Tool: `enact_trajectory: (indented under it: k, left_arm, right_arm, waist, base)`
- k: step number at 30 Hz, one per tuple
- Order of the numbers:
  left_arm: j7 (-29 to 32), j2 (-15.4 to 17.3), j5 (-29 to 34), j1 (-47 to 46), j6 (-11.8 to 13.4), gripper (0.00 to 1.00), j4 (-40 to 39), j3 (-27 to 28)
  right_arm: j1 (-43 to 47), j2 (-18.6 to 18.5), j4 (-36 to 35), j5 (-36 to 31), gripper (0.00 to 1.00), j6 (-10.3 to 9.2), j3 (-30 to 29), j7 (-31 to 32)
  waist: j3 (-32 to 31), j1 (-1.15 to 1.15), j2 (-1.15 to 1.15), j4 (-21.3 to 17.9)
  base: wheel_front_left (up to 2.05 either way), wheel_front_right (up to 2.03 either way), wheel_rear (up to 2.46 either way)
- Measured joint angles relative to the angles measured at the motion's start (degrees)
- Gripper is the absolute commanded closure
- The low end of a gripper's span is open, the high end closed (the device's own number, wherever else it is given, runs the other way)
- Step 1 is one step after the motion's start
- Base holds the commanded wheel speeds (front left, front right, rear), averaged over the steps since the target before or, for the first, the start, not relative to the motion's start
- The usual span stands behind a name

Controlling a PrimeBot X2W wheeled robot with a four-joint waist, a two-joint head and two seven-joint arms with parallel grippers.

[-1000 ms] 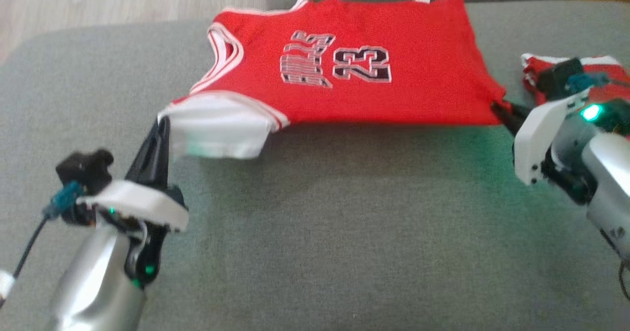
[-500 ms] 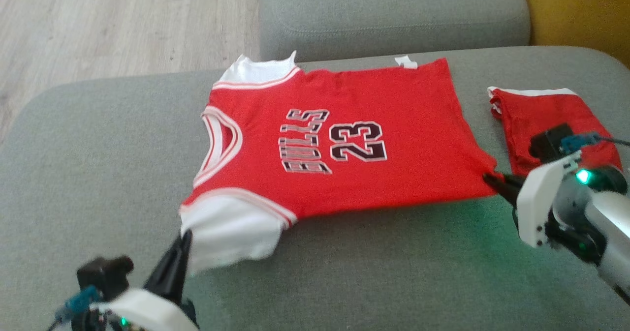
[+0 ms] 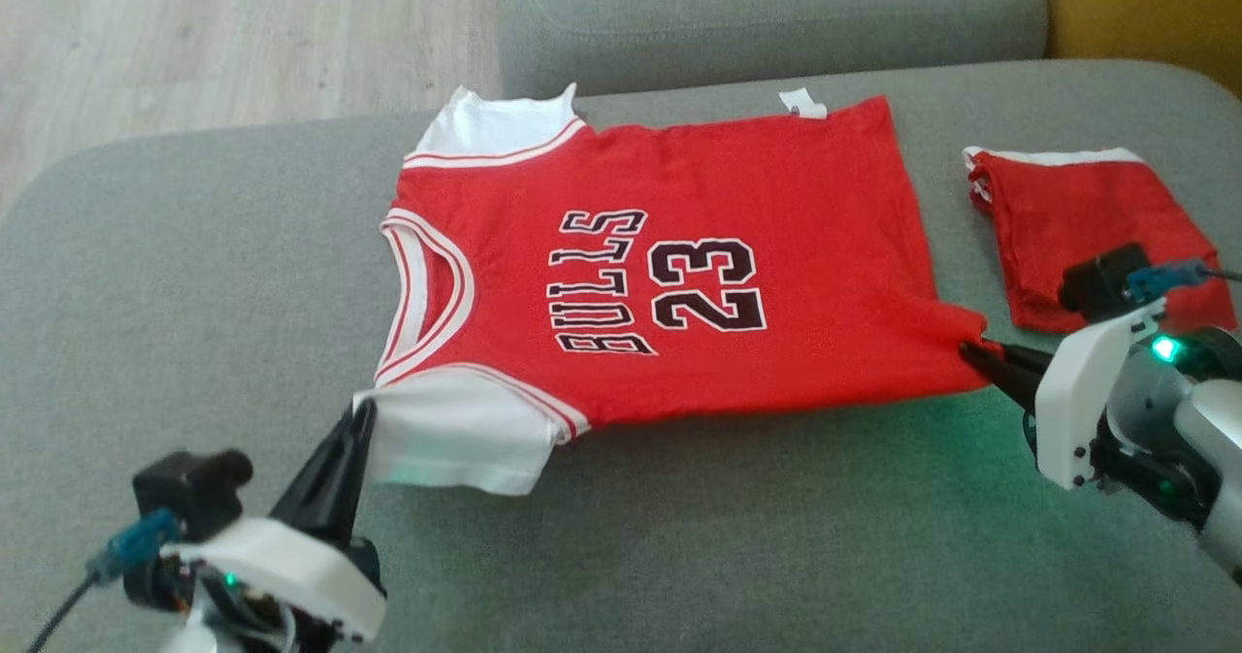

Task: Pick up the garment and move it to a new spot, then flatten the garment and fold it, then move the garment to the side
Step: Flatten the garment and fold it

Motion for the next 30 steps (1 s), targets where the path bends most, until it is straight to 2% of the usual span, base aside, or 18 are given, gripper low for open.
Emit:
enact_trajectory:
  k: [11,30]
  left_arm:
    - [3.52,0.29,-0.05,-9.22,-1.09,1.00,6.21,0.02]
    - [9.07,0.52,2.35,-28.94,-5.60,1.00,22.29,-3.44]
  right_arm:
    - [-4.31,2.33,2.12,-1.58,1.00,0.00,-2.57,1.90]
    - [-11.59,7.35,8.57,-3.79,1.00,0.00,-3.55,3.55]
  waist:
    - [3.83,0.00,0.00,-0.48]
    - [10.41,0.00,0.00,-0.73]
  base:
    - [0.00,0.00,0.00]
    - [0.00,0.00,0.00]
